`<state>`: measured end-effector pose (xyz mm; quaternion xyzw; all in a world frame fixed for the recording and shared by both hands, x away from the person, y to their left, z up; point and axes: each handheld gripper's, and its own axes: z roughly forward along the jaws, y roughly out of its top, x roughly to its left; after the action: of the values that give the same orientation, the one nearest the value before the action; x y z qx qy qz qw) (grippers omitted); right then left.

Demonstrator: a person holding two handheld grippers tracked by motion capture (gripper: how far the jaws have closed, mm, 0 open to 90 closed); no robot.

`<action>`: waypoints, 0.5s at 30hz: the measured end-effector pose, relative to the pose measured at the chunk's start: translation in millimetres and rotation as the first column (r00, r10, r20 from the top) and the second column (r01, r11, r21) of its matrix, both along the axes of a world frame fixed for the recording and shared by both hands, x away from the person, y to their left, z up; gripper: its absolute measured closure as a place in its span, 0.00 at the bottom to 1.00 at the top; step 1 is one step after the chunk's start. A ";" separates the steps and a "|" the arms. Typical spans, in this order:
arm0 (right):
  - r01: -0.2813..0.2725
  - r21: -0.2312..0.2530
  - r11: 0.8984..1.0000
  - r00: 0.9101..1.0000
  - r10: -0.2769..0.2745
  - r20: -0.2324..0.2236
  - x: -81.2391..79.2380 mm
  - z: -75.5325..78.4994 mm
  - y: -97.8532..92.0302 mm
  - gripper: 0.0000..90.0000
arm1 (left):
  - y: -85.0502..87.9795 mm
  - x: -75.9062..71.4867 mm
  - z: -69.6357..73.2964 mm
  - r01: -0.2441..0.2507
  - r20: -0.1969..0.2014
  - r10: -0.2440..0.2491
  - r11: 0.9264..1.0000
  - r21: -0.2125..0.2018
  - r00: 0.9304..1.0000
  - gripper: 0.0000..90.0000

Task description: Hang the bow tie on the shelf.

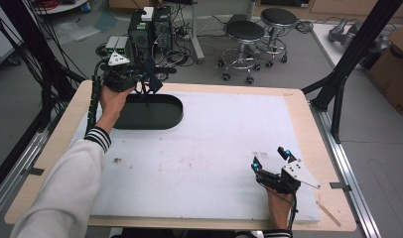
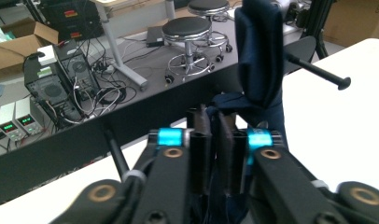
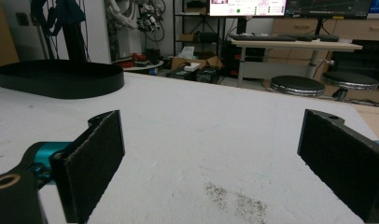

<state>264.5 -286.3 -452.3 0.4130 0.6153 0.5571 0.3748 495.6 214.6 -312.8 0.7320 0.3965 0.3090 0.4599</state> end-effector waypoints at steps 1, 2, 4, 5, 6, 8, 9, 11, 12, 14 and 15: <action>0.000 -0.001 1.000 1.000 0.000 0.000 0.0 0.0 0.0 0.07 | 0.5 -0.5 -1.3 0.008 -0.004 -0.008 1.000 0.002 1.000 0.84; 0.001 0.001 1.000 1.000 -0.001 -0.001 -0.2 0.1 0.4 0.07 | 1.1 -1.2 -2.4 0.012 -0.006 -0.012 1.000 0.006 1.000 0.84; 0.001 -0.001 1.000 1.000 -0.001 0.000 -0.2 0.0 0.4 0.07 | 1.0 -2.7 -3.8 0.013 0.010 -0.013 1.000 0.008 1.000 0.84; 0.001 0.000 1.000 1.000 -0.001 0.001 -0.2 0.0 0.6 0.07 | 0.8 -3.1 -3.9 0.014 0.011 -0.014 1.000 0.011 1.000 0.84; 0.002 -0.001 1.000 1.000 -0.002 0.001 -0.2 0.0 0.5 0.07 | 0.8 -3.1 -3.9 0.014 0.011 -0.014 1.000 0.011 1.000 0.84; 0.002 -0.001 1.000 1.000 -0.002 0.000 -0.2 0.0 0.4 0.07 | 0.0 -3.5 -3.7 0.012 0.014 -0.012 1.000 0.020 1.000 0.83; 0.002 0.000 1.000 1.000 -0.002 0.000 -0.2 0.0 0.4 0.07 | 0.0 -3.5 -3.8 0.013 0.015 -0.014 1.000 0.021 1.000 0.82; 0.002 0.001 1.000 1.000 -0.002 0.000 -0.2 0.0 0.5 0.07 | 0.3 -3.5 -3.2 0.010 0.025 -0.011 0.999 0.033 1.000 0.81; 0.002 0.000 1.000 1.000 -0.002 0.000 -0.2 0.0 0.4 0.07 | 0.4 -3.7 -2.9 0.012 0.031 -0.013 0.999 0.034 0.999 0.81; 0.002 0.002 1.000 1.000 -0.002 0.000 -0.2 0.1 0.6 0.07 | -0.1 -4.2 -2.4 0.014 0.040 -0.016 0.999 0.050 0.999 0.81; 0.002 -0.001 1.000 1.000 -0.002 0.001 -0.2 0.0 0.4 0.07 | -0.1 -4.2 -2.4 0.014 0.040 -0.016 0.999 0.050 0.999 0.80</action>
<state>264.3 -285.9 -452.3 0.4132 0.6150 0.5566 0.3757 491.4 214.5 -315.2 0.7398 0.3739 0.3300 0.4517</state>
